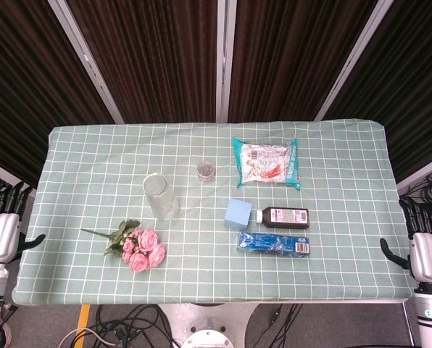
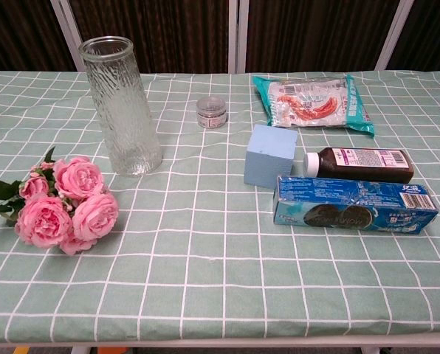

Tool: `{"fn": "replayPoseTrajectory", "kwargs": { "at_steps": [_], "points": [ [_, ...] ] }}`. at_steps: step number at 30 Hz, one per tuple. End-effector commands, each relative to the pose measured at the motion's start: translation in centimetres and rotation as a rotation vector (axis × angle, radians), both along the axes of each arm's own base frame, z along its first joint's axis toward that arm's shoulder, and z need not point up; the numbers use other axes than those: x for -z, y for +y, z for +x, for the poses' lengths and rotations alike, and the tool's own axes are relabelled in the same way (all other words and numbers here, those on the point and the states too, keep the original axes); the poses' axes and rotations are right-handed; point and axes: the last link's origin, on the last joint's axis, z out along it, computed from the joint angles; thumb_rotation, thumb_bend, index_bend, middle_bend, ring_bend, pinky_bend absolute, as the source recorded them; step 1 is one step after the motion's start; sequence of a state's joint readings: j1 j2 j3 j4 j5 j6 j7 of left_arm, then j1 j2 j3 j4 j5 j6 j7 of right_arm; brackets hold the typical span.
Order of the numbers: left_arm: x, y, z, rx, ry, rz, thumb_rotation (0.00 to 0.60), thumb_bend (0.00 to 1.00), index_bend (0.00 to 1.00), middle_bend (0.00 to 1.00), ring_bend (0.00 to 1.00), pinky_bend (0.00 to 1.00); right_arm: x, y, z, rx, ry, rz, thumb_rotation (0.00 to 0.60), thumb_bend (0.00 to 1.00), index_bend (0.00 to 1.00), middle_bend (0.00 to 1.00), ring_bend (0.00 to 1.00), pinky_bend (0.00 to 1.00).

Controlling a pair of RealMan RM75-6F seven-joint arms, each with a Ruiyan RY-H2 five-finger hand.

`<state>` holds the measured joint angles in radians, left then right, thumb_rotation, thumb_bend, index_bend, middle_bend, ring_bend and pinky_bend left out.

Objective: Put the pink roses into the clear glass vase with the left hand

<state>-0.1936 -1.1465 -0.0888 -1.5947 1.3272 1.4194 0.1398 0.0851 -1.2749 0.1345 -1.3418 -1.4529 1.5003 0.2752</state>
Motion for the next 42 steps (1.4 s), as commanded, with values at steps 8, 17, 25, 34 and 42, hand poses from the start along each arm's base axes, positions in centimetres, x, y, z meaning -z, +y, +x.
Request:
{"fn": "replayPoseTrajectory", "kwargs": {
  "at_steps": [8,17,25,34,42],
  "points": [
    [1.2,0.0,2.2,0.077,-0.026,-0.127,0.6,0.09,0.07,0.0,0.0,0.08,-0.7,-0.4,0.4,-0.011,-0.025,-0.01,0.6,0.25,0.0,0.0,0.0,0.0],
    [5.0,-1.6,6.4,0.209,-0.074,-0.385,0.6,0.09,0.07,0.0,0.0,0.08,-1.1,-1.0,0.7,-0.023,-0.002,0.005,0.6,0.25,0.0,0.0,0.0,0.0],
    [9.4,-1.5,10.8,0.331,-0.07,-0.54,0.6,0.09,0.06,0.0,0.0,0.08,-0.5,-0.8,1.0,-0.031,-0.008,0.026,0.6,0.25,0.0,0.0,0.0,0.0],
    [12.6,0.7,12.7,0.348,-0.048,-0.627,0.6,0.09,0.06,0.0,0.0,0.08,-0.6,-0.3,0.4,-0.01,-0.02,0.021,0.6,0.25,0.0,0.0,0.0,0.0],
    [13.9,1.6,12.8,0.327,-0.018,-0.686,0.6,0.09,0.06,0.0,0.0,0.08,-0.7,-0.2,-0.5,0.008,-0.029,0.02,0.6,0.25,0.0,0.0,0.0,0.0]
  ]
}}
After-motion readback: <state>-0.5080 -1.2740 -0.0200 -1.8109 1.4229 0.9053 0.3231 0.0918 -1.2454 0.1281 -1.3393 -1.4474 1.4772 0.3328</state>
